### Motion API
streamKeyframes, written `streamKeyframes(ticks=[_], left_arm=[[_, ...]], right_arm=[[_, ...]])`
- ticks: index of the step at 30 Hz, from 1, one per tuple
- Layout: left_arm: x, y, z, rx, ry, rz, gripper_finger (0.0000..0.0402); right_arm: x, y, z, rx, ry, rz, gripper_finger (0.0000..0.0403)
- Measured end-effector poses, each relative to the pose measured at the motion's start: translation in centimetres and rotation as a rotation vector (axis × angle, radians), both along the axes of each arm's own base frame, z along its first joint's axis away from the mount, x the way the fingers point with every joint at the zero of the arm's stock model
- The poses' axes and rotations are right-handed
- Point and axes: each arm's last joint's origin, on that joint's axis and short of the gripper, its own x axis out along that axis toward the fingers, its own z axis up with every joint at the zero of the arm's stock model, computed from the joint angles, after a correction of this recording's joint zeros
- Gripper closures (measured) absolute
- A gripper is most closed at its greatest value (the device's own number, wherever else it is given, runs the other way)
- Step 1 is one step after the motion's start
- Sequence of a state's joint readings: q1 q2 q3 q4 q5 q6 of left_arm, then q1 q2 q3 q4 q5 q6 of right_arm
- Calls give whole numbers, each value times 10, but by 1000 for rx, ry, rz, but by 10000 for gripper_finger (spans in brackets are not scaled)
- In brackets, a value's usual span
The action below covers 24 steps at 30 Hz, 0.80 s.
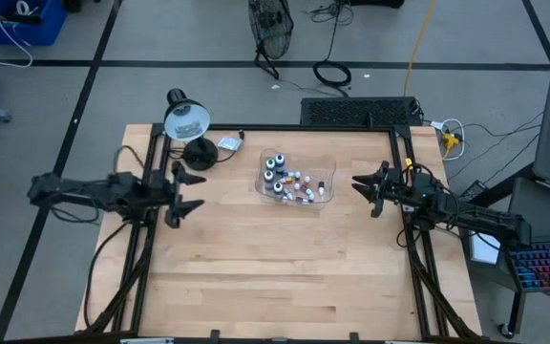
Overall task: Pick & Place food coloring
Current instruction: Return to Home Position
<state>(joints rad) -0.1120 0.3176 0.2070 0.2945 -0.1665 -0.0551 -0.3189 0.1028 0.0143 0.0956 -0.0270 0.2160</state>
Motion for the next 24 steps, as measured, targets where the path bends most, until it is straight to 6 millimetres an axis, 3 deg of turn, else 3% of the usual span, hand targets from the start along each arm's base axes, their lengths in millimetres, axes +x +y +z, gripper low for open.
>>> streamKeyframes(ticks=[6,11,18,24], left_arm=[[-20,2,4,-8,-58,1,98],[-24,3,1,-13,-90,1,90],[-19,3,-21,-20,-172,15,92],[-16,4,-37,-30,-136,88,99]], right_arm=[[0,0,0,0,0,0,298],[0,0,0,0,-1,0,298],[0,0,0,0,0,0,298],[0,0,0,0,0,0,298]])
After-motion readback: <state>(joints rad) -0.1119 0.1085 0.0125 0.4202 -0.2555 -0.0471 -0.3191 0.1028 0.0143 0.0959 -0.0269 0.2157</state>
